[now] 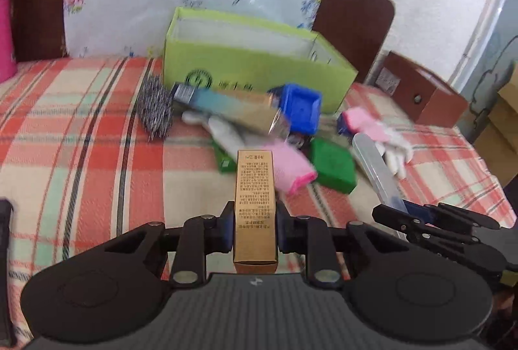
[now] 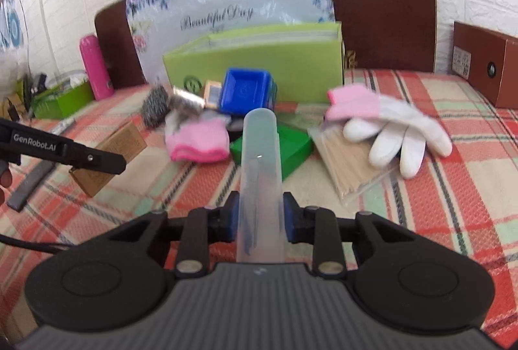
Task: Organize objects
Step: 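Carry the gold box and tube into the green box and release both, then lift both tools out of the green box back toward the pile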
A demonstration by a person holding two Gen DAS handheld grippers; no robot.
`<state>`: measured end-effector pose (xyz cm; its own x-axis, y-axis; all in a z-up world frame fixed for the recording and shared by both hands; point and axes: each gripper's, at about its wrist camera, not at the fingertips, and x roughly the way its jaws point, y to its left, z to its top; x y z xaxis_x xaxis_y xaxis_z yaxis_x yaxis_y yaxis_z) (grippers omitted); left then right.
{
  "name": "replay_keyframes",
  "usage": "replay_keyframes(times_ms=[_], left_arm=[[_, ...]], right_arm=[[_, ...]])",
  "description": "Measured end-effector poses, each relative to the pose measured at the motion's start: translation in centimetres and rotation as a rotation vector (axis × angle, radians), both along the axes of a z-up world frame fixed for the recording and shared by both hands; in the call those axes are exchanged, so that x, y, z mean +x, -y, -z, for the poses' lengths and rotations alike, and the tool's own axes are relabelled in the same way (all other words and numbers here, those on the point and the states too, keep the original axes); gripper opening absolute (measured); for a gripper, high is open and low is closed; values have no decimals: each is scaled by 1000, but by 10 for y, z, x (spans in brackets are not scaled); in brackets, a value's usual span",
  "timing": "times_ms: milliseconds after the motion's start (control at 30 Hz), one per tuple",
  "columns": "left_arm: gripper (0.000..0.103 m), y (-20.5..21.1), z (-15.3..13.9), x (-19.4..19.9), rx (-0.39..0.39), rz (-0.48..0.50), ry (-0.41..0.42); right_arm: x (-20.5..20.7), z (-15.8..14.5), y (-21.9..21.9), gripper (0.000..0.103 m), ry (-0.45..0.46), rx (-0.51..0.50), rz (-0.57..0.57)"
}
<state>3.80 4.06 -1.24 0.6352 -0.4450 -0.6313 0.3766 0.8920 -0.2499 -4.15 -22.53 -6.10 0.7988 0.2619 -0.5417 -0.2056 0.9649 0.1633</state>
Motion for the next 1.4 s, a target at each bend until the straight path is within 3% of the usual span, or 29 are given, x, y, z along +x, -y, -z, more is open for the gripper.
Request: replay_keyframes(times_ms=[267,567,833,1033,1100,1133,1167,1200,1233,1267,1400], left_arm=[[24,10,-58,34,-36,27,162],[24,42,-87,120,-96,-17,198],[24,65,-60,193,-24,-42,137],[25,74,-36,219,20,-45,89],[29,76,-30,221,36,-41,126],[37,78,-29,219,48,-31,143],[61,79,-28,217,61,-30,146],[77,78,-28,213,67,-41,155],[78,76,-29,208,59,-54,174],[78,74,-30,203,48,-58,190],[80,65,-42,188,9,-69,179]], right_arm=[[29,-53,18,27,152,52,20],[128,-95,15,27,278,-42,42],[229,-68,-2,27,187,-171,80],[261,-39,-8,27,117,-246,73],[269,-30,-8,27,84,-256,66],[271,-26,-8,29,75,-261,65],[271,-24,-8,38,73,-265,68],[268,-23,-8,46,91,-264,66],[265,-24,-7,52,115,-261,63],[261,-25,-6,68,134,-256,70],[241,-32,-4,90,207,-236,55]])
